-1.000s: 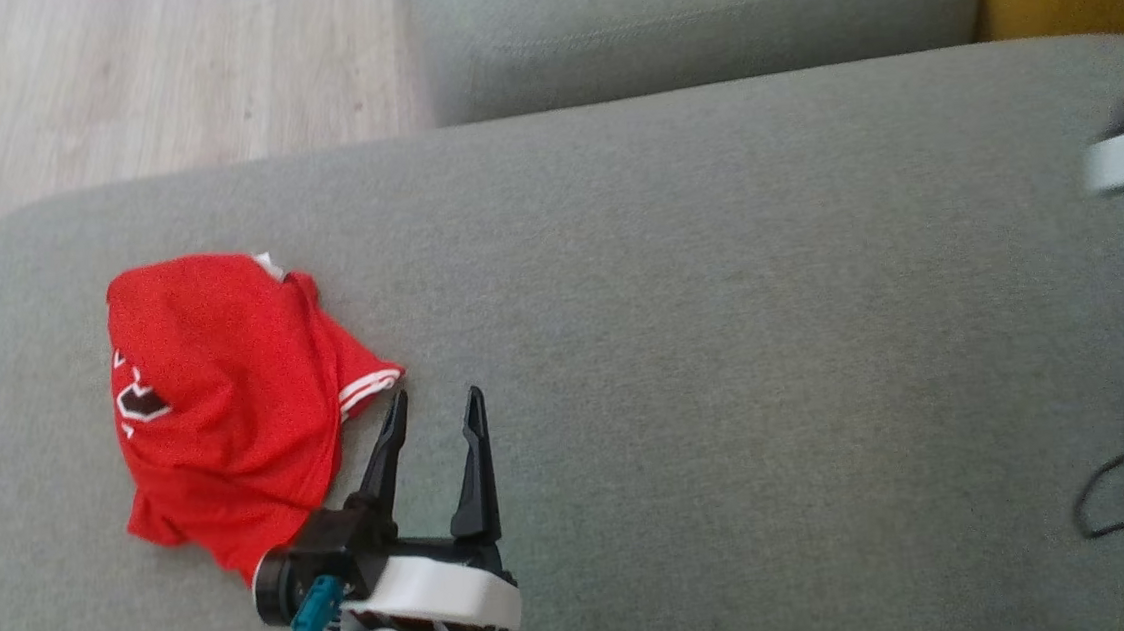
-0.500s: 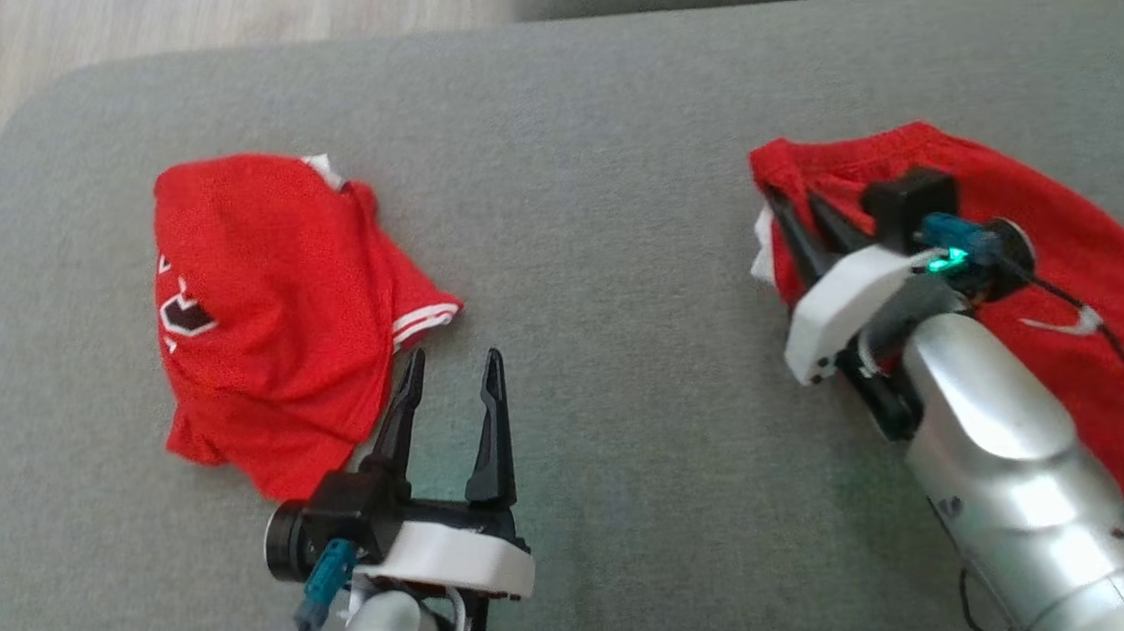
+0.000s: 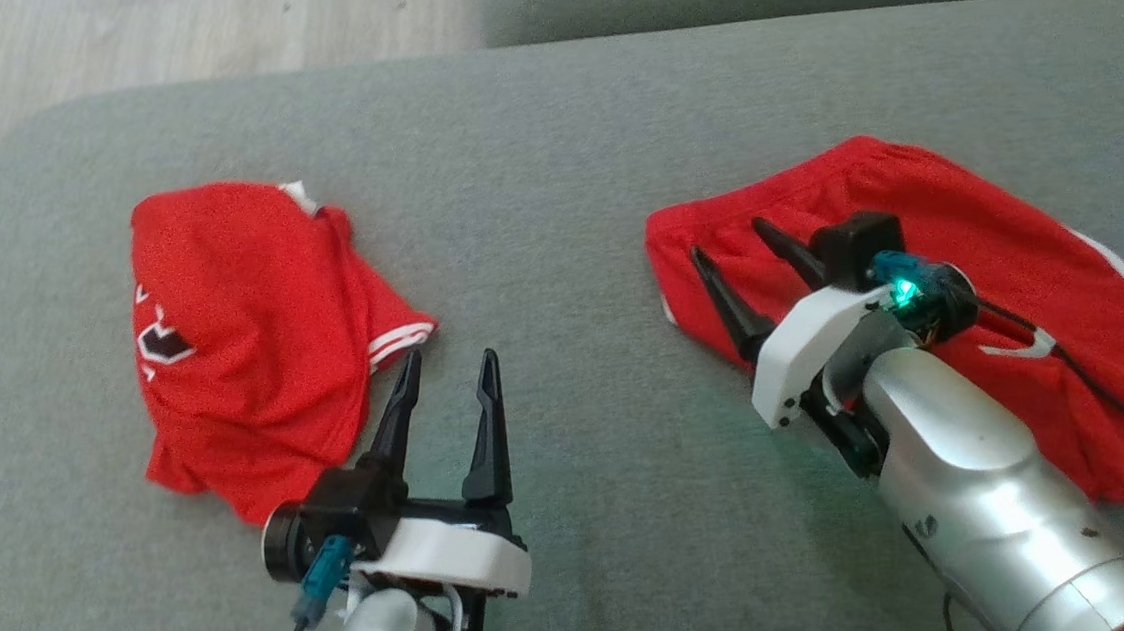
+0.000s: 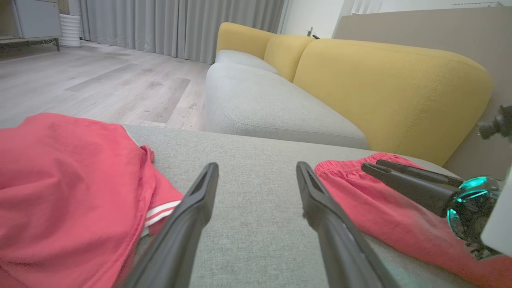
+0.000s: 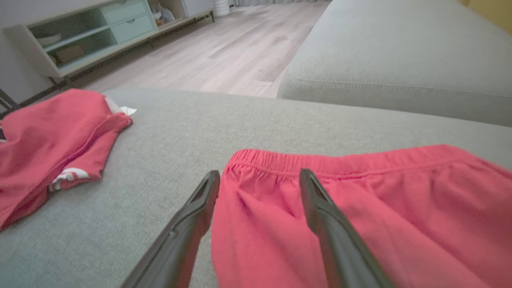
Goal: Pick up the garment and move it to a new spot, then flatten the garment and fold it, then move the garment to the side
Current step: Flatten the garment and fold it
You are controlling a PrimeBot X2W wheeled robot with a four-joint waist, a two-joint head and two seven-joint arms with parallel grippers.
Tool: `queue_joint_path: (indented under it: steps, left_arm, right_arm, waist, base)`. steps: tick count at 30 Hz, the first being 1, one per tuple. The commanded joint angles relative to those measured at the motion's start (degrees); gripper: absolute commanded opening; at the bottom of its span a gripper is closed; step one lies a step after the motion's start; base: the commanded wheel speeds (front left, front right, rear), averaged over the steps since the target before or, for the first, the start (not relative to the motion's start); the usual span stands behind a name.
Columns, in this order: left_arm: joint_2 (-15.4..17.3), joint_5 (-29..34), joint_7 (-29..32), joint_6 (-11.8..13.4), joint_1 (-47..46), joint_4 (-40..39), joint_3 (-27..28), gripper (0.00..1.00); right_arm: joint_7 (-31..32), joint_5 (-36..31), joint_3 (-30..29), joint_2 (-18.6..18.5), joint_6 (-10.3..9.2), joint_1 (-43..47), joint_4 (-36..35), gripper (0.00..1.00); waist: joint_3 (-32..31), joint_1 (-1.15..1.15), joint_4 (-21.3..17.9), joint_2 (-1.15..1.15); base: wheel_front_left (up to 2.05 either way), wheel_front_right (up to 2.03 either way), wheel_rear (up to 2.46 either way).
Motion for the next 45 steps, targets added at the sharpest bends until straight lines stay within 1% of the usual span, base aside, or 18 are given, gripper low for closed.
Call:
queue_joint_path:
  steps: [1,3,5,7,11,12,16,18,20,23,28,30,34,39,40,45]
  left_arm:
    - [0.11,-0.41,-0.57,0.41,-1.20,-1.54,1.81,1.00]
    - [0.11,-0.53,-0.62,0.52,-0.85,-1.55,1.99,1.00]
    - [0.11,-0.61,-0.65,0.46,-0.45,-1.42,1.97,1.00]
    - [0.09,-0.76,-0.68,0.43,-0.09,-1.46,1.95,1.00]
    - [0.06,-1.17,-0.72,0.78,0.64,-1.86,2.42,1.00]
    - [0.06,-1.17,-0.72,0.78,0.64,-1.86,2.42,1.00]
    - [0.02,-1.39,-0.75,0.95,1.52,-2.16,2.62,1.00]
    - [0.01,-1.45,-0.76,0.97,1.78,-2.31,2.69,1.00]
    - [0.00,-1.40,-0.77,0.90,1.94,-2.37,2.76,1.00]
    - [0.02,-1.11,-0.77,0.78,2.00,-2.32,2.83,1.00]
    - [0.06,-0.57,-0.78,0.57,1.35,-2.26,2.99,1.00]
    - [0.06,-0.39,-0.78,0.45,1.02,-2.18,2.92,1.00]
    - [0.11,-0.05,-0.78,0.22,0.37,-1.87,2.62,1.00]
    - [0.34,0.20,-0.78,0.10,-0.42,-1.56,2.47,1.00]
    - [0.44,0.28,-0.78,0.08,-0.74,-1.47,2.43,1.00]
    - [0.53,0.44,-0.78,0.02,-1.42,-1.43,2.20,1.00]
  right_arm:
    - [-1.03,0.89,0.13,1.04,-0.04,-0.76,-1.68,1.00]
    - [-1.48,1.45,-0.91,1.04,-0.04,-0.31,-2.05,1.00]
    - [-2.78,1.39,-3.48,1.04,-0.04,0.33,-2.39,1.00]
    - [-4.03,1.34,-7.39,1.04,-0.04,1.63,-2.82,1.00]
    - [-5.88,-0.76,-17.27,1.03,-0.04,6.20,-5.48,1.00]
    - [-5.88,-0.76,-17.27,1.03,-0.04,6.20,-5.48,1.00]
    - [-6.49,-3.66,-26.86,1.04,-0.04,13.92,-12.24,1.00]
    - [-6.57,-2.69,-30.03,1.04,-0.04,18.08,-16.29,1.00]
    - [-6.61,-2.70,-31.78,1.04,-0.04,21.59,-19.65,1.00]
    - [-6.62,-1.66,-32.58,1.04,-0.04,24.94,-22.75,1.00]
    - [-6.63,-1.64,-34.59,1.04,-0.04,24.84,-25.18,1.00]
    - [-5.96,-2.66,-36.61,1.04,-0.04,23.44,-24.72,1.00]
    - [-2.26,-6.26,-43.15,1.05,-0.04,19.06,-21.29,1.00]
    - [2.90,-11.25,-51.34,1.05,-0.04,13.40,-13.51,1.00]
    - [3.92,-13.39,-54.81,1.05,-0.04,11.24,-10.19,1.00]
    - [5.38,-21.00,-62.26,1.05,-0.04,6.99,-3.26,1.00]
  waist:
    - [-1.41,0.00,-1.58,0.00]
    - [-2.26,0.00,-2.77,0.00]
    - [-3.41,0.00,-3.69,0.00]
    - [-4.44,0.00,-4.50,0.00]
    - [-5.88,0.00,-6.50,0.00]
    - [-5.88,0.00,-6.50,0.00]
    - [-6.39,0.00,-8.61,0.00]
    - [-6.19,0.00,-9.59,0.00]
    - [-5.87,0.00,-10.61,0.00]
    - [-5.28,0.00,-11.85,0.00]
    - [-4.03,0.00,-12.68,0.00]
    - [-3.41,0.00,-12.64,0.00]
    - [-1.95,0.00,-11.93,0.00]
    - [0.19,0.00,-10.57,0.00]
    - [0.95,0.00,-10.06,0.00]
    - [2.45,0.00,-9.03,0.00]
  base:
    - [0.00,0.00,0.00]
    - [0.00,0.00,0.00]
    - [0.00,0.00,0.00]
    - [0.00,0.00,0.00]
    - [0.00,0.00,0.00]
    - [0.00,0.00,0.00]
    - [0.00,0.00,0.00]
    - [0.00,0.00,0.00]
    - [0.00,0.00,0.00]
    - [0.00,0.00,0.00]
    - [0.00,0.00,0.00]
    - [0.00,0.00,0.00]
    - [0.00,0.00,0.00]
    - [0.00,0.00,0.00]
    - [0.00,0.00,0.00]
    - [0.00,0.00,0.00]
